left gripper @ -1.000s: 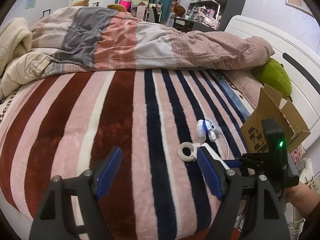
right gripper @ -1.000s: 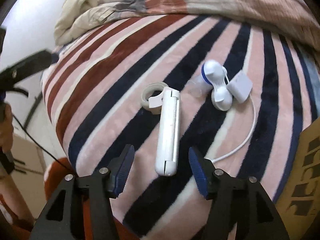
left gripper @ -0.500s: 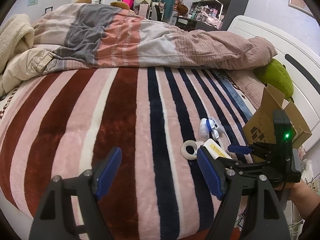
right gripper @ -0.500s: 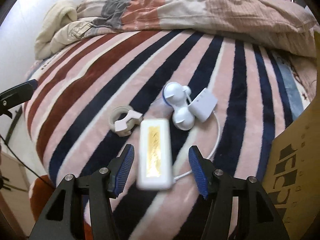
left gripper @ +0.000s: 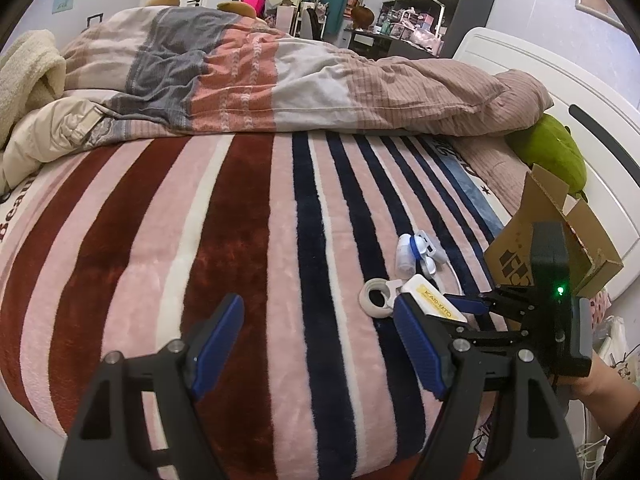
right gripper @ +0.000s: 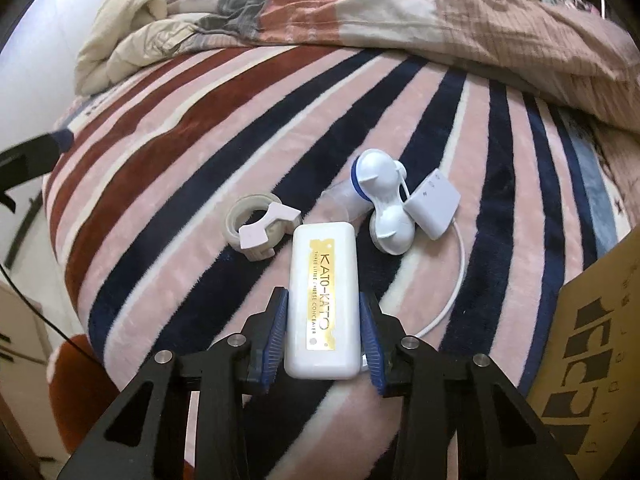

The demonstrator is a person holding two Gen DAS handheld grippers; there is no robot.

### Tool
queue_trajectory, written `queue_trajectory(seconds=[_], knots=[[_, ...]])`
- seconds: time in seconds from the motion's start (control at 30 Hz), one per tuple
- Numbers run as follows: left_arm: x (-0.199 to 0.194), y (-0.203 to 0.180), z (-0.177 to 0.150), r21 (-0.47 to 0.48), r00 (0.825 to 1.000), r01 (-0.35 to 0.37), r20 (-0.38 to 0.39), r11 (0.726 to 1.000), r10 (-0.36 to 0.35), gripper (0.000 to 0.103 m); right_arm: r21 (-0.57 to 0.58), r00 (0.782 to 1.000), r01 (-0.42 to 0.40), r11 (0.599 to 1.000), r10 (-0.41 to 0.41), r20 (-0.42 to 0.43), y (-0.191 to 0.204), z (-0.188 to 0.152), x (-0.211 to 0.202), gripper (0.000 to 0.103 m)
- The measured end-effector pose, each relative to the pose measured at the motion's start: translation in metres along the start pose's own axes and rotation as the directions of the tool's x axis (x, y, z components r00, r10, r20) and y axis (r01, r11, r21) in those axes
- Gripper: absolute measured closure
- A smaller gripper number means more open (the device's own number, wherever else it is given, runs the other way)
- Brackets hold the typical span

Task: Organize rigid objects
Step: 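Carry the power bank into the cardboard box and release it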

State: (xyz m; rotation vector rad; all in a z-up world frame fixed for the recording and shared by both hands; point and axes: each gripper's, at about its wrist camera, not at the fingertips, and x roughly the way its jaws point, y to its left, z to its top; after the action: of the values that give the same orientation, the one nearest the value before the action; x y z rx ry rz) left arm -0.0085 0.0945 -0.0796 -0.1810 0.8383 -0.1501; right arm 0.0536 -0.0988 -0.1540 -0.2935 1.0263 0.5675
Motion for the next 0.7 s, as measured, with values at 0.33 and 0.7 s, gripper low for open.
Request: queue_trajectory(seconds=[0.33,0.7], knots=[[-0.009,-0.048,0.025,0.071,0.991,0.133,0.011,0.989,-0.135,0.029,-0.080,0.980,-0.120,0.990,0.131,0.149,0.017,0.012,-0.071,0.072],[0.000,-0.157,0.085,0.156,0.908,0.417,-0.025,0.895,-0.419,0.050,-0.087,0.912,-0.130,0.988,0.154,0.381,-0.029,0.009,-0.174,0.072]])
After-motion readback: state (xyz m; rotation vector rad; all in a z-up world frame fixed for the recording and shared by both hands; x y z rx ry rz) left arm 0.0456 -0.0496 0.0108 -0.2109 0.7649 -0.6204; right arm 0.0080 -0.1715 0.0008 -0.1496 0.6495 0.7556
